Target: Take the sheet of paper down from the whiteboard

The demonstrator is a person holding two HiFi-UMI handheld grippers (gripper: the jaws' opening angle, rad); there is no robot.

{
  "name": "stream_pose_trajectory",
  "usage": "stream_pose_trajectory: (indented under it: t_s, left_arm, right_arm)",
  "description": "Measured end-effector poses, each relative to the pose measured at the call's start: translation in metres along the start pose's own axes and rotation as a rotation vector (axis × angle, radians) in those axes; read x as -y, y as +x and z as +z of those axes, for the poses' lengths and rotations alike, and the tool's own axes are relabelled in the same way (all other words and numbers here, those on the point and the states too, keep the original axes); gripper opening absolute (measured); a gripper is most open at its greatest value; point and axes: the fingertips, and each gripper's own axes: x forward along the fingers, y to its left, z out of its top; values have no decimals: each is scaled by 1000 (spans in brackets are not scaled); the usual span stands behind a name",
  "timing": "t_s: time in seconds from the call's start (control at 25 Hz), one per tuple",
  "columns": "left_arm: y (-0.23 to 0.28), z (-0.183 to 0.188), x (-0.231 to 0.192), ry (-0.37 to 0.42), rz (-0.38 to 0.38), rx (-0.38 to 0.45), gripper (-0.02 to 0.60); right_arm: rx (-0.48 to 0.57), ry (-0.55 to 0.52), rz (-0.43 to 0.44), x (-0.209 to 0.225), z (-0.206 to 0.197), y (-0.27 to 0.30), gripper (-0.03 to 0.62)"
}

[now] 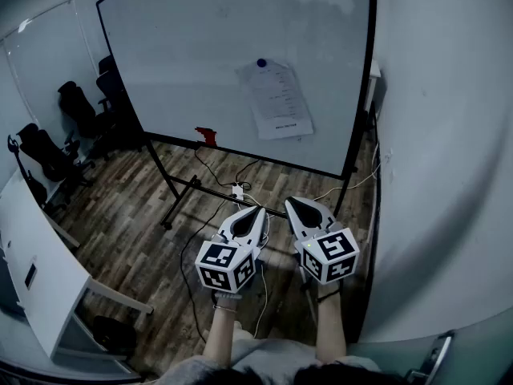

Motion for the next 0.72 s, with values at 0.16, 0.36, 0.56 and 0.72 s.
stream_pose_trajectory:
  t_s: [0.16,0.36,0.56,0.72]
  left_arm:
    - [6,-3,3,-9,7,-4,6]
    - [9,-3,7,-18,-7,8,6]
    - [14,-4,10,-11,3,4,6]
    - [12,-8,5,-3,27,-11,6]
  right_arm:
    - [-1,0,23,3,-1,-2,0]
    - [4,-25,40,3,3,-3,0]
    - [11,-24,49,11,4,-6,0]
    - [20,-18,44,19,4,-5,0]
